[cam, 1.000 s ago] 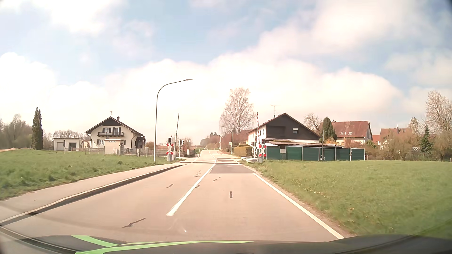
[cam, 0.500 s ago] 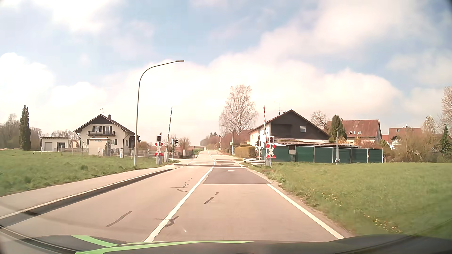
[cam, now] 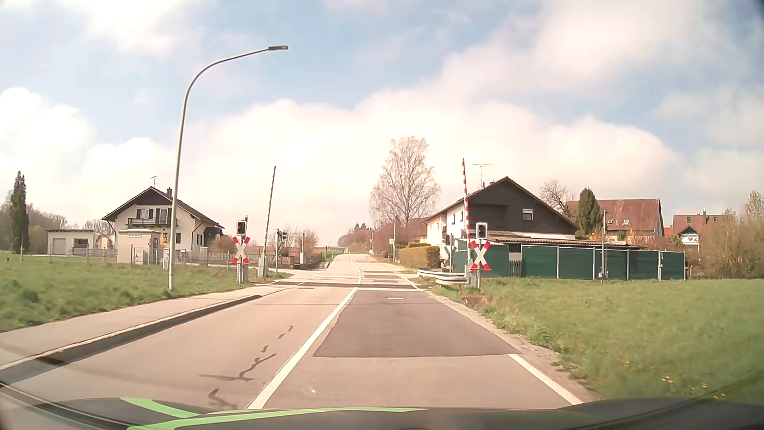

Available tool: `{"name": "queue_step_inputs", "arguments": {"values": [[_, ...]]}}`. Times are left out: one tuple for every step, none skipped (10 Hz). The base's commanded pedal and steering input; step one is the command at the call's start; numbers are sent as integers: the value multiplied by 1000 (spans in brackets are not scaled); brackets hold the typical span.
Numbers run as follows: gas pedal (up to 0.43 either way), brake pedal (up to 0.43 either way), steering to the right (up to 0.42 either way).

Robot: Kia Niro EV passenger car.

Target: Follow the waypoints while adhering to traffic rules and regulations

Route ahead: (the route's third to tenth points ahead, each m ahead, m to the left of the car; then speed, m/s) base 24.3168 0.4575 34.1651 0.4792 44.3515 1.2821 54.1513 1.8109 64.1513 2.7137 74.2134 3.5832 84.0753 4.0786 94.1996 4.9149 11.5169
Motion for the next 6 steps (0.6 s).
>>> {"name": "queue_step_inputs", "arguments": {"values": [[189,0,1],[189,0,1],[189,0,1],[189,0,0],[189,0,0],[189,0,0]]}}
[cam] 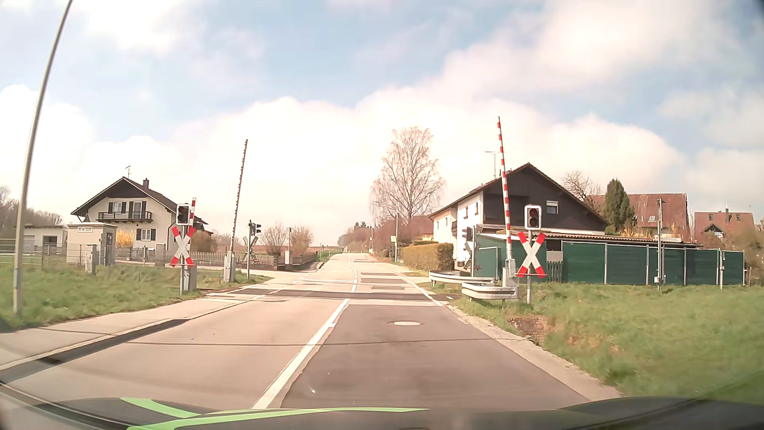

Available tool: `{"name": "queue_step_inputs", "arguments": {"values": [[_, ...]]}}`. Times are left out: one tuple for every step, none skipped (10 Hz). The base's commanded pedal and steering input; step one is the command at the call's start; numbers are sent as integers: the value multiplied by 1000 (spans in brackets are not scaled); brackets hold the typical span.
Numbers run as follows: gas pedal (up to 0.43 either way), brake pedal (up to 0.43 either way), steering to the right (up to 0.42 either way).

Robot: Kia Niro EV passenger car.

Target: Follow the waypoints while adhering to traffic rules and regulations

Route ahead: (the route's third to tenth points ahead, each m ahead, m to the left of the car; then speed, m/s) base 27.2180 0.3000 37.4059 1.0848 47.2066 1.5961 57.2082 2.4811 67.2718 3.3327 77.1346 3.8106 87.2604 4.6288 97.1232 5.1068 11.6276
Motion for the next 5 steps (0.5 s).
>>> {"name": "queue_step_inputs", "arguments": {"values": [[177,0,0],[177,0,0],[169,0,0],[169,0,0],[169,0,0]]}}
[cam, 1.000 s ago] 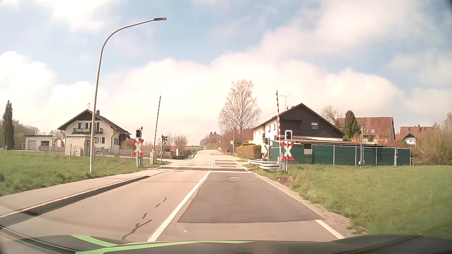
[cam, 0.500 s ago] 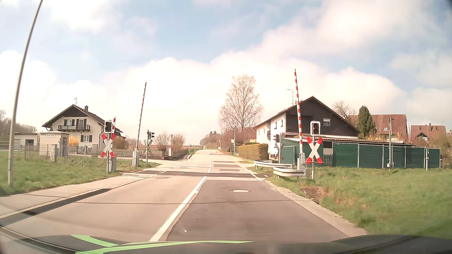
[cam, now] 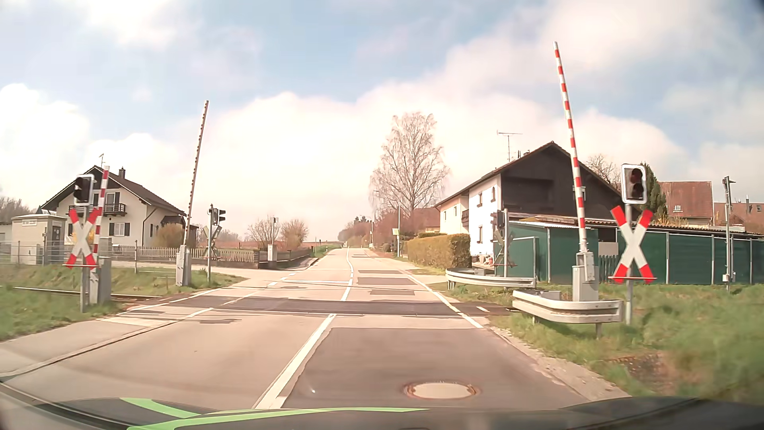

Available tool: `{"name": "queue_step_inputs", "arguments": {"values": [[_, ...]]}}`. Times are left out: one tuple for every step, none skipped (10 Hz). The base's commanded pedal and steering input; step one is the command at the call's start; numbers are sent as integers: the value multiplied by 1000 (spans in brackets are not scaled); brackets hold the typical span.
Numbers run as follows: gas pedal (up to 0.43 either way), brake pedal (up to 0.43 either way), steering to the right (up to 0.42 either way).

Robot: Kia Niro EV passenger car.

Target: Follow the waypoints while adhering to traffic rules and regulations

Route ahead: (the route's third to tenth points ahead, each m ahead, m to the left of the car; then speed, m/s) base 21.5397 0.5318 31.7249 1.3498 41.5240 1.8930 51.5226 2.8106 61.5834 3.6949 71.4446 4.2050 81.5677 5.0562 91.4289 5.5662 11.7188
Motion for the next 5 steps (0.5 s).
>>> {"name": "queue_step_inputs", "arguments": {"values": [[169,0,0],[169,0,-1],[169,0,-1],[169,0,-1],[169,0,-3]]}}
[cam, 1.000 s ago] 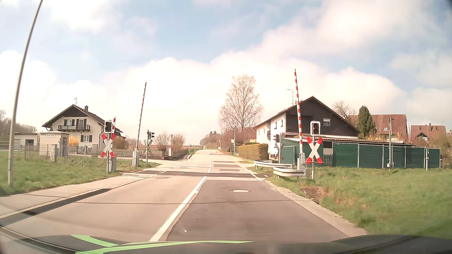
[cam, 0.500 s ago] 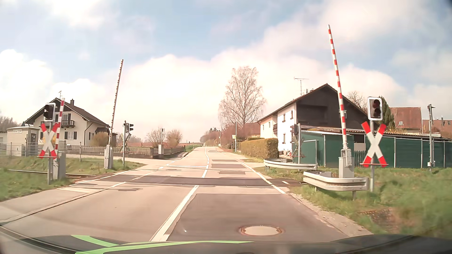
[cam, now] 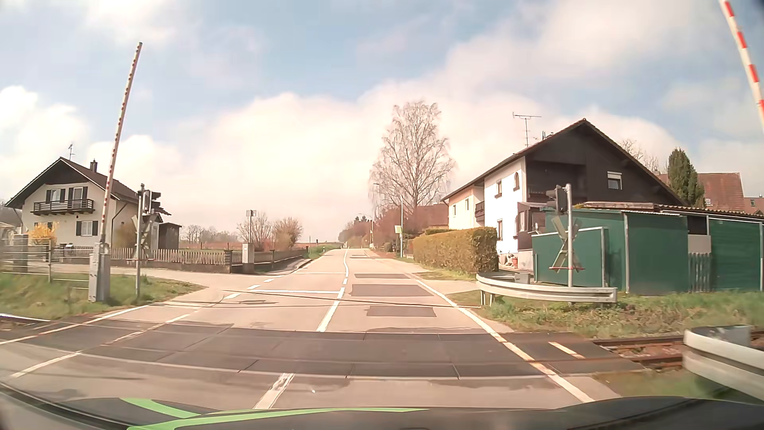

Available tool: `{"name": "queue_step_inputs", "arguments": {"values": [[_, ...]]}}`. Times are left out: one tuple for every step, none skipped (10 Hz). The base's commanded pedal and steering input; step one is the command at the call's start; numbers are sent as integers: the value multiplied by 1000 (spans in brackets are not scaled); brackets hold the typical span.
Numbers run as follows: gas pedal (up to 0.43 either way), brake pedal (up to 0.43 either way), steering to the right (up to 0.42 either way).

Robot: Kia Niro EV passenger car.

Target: Follow the waypoints while adhering to traffic rules and regulations

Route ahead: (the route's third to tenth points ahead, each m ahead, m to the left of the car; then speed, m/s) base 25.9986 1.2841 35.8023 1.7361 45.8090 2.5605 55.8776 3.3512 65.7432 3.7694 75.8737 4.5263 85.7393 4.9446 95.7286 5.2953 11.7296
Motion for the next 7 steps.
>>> {"name": "queue_step_inputs", "arguments": {"values": [[169,0,-5],[169,0,-7],[169,0,-7],[169,0,-7],[169,0,-7],[169,0,-7],[169,0,-7]]}}
